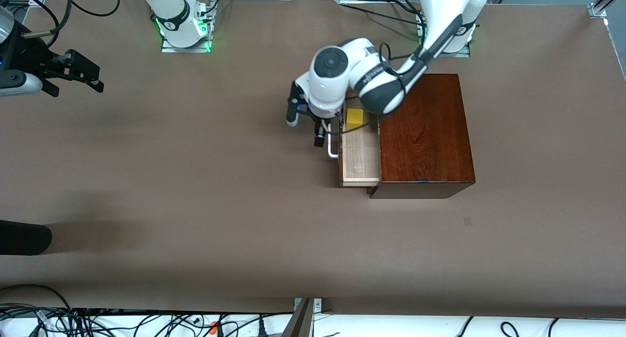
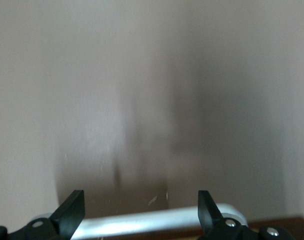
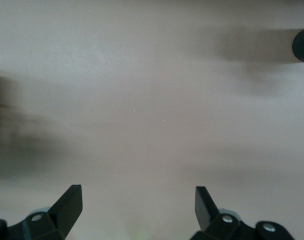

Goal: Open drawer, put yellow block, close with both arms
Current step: 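Move the left gripper to the drawer front while the right gripper retreats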

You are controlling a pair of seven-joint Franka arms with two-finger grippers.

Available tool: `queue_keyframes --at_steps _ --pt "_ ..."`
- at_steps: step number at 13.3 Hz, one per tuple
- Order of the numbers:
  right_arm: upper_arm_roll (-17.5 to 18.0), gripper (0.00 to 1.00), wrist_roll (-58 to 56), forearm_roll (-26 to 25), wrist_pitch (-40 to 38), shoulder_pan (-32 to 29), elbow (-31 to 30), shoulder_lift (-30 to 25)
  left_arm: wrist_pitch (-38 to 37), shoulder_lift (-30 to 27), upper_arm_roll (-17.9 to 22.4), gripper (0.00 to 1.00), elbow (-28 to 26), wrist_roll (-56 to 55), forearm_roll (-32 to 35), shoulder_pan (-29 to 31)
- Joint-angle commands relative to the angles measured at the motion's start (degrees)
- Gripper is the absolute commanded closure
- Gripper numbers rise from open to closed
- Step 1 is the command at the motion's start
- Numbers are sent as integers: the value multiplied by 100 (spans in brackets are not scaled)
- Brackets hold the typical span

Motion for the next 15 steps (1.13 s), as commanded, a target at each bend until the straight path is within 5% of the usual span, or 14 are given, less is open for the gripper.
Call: queue_keyframes --at_steps 1,15 --pt "29 0 85 -180 16 32 -11 -2 -440 -33 -70 0 80 364 143 316" --pt "21 0 155 -75 69 24 120 288 -1549 -165 115 0 177 531 653 720"
